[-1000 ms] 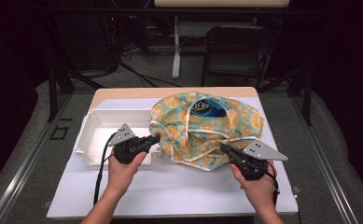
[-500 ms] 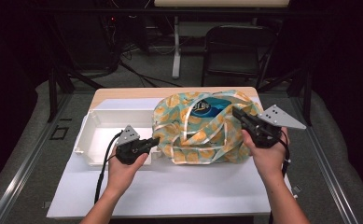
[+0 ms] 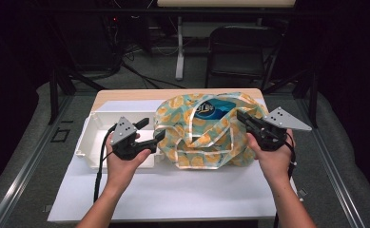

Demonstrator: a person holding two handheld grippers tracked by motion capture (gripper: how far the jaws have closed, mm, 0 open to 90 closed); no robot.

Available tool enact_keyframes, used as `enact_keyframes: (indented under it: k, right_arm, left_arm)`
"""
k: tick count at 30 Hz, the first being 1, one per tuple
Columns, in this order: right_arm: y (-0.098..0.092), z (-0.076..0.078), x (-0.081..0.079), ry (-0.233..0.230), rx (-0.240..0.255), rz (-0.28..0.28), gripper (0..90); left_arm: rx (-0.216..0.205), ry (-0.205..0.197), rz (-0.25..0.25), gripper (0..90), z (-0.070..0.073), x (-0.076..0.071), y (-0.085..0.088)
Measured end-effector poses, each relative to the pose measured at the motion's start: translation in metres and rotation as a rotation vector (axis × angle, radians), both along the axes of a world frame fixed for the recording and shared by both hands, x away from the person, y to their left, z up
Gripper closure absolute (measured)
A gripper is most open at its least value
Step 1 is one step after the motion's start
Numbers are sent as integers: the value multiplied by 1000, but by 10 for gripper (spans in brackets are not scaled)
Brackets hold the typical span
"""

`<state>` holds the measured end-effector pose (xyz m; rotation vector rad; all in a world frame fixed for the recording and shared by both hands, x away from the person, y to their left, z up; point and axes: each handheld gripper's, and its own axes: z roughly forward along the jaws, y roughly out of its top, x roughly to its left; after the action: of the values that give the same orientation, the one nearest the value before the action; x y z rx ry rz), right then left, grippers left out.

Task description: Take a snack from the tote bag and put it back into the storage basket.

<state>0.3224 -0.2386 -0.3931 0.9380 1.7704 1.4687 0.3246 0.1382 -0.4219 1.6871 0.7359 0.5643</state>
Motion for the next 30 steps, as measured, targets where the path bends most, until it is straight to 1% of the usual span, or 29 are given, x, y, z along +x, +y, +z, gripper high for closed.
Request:
enact_keyframes:
  k: [1,2,4,6,7,8,9,13,14,15,16,17,18,19,20,21,22,23,24,25,26,27,28,29,30]
  right_arm:
    - [0,0,0,0,0,0,900]
    - [0,-1,0,1,-3,-1,900]
    - [2,-3,-1,5,-5,4,900]
    - [4,-5,-2,10,-16,11,900]
    - [4,-5,-2,10,-16,11,900]
    - [6,-8,-2,15,-27,21,900]
    - [7,-9,-3,19,-30,25,900]
    - [12,-14,-4,26,-49,41,900]
    - [14,-16,-3,27,-53,45,900]
    - [15,-17,-3,28,-52,48,900]
    - [16,-18,-3,30,-55,53,900]
    - [16,-18,-3,30,-55,53,900]
    - [20,-20,-4,32,-48,59,900]
    - [21,-21,-4,34,-48,66,900]
    - [22,-22,-5,36,-44,73,900]
    - [24,-22,-5,37,-44,78,900]
    - [25,-23,-6,36,-47,84,900]
    - [26,-24,-7,35,-50,89,900]
    - [26,-24,-8,34,-57,94,900]
    - [26,-25,-9,33,-66,93,900]
    - [25,-25,-9,32,-71,95,900]
    - [24,-25,-9,29,-71,96,900]
    - [23,-25,-9,27,-70,90,900]
    - [21,-24,-9,27,-67,90,900]
    - [20,-24,-9,26,-65,85,900]
  left_arm:
    - [0,0,0,292,0,0,0]
    - [-3,-9,-7,291,2,-1,-3]
    - [-3,-11,-21,287,4,-3,-10]
    - [13,-18,-21,276,4,-3,-16]
    - [15,-20,-24,276,3,-3,-18]
    - [15,-16,-25,262,3,-2,-20]
    - [32,-9,-13,251,3,0,-22]
    - [33,1,-5,191,2,-2,-25]
    - [28,-7,-16,184,4,-9,-31]
    - [37,-14,-14,182,5,-14,-36]
    - [37,-14,-14,184,5,-14,-36]
    - [49,-13,-14,184,5,-16,-41]
    - [53,-3,-16,196,5,-17,-45]
    - [66,22,-20,201,-1,-14,-53]
    - [66,22,-20,202,-1,-14,-53]
    - [79,50,-27,211,-7,-10,-58]
    - [95,54,-28,230,-10,-9,-61]
    - [95,54,-28,257,-10,-9,-61]
    - [140,53,-11,308,-13,-7,-66]
    - [140,53,-11,390,-13,-7,-66]
    - [167,63,9,446,-15,-3,-67]
    - [177,64,20,534,-15,-2,-66]
    - [177,64,20,629,-15,-2,-66]
    - [175,72,22,682,-13,2,-62]
    - [165,81,8,784,-11,4,-59]
